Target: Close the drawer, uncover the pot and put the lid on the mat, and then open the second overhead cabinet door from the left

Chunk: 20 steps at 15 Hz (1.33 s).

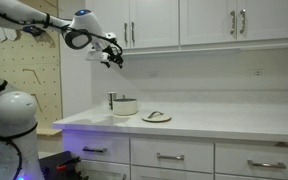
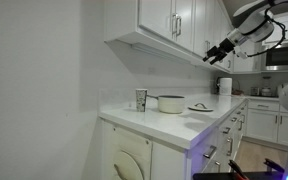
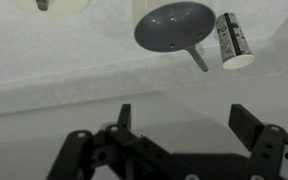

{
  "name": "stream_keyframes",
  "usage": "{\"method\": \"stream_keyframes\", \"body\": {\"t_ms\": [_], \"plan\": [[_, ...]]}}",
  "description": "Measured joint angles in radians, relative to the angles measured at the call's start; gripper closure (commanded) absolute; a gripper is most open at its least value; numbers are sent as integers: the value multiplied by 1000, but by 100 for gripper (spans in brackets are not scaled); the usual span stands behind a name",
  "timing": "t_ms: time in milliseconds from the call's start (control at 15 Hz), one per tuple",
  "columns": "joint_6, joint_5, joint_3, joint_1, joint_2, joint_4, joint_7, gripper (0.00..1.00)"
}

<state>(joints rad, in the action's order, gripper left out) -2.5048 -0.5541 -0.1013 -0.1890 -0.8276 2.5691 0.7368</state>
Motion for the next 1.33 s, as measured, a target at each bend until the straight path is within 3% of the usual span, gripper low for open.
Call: {"method": "stream_keyframes", "body": {"t_ms": [533,933,1333], "plan": [[-282,105,7,-131,-46,57,-179,0],[-329,242,-62,-213,-49,48,-236,0],[-329,272,-188,-332,-50,-21,-232,0]]}}
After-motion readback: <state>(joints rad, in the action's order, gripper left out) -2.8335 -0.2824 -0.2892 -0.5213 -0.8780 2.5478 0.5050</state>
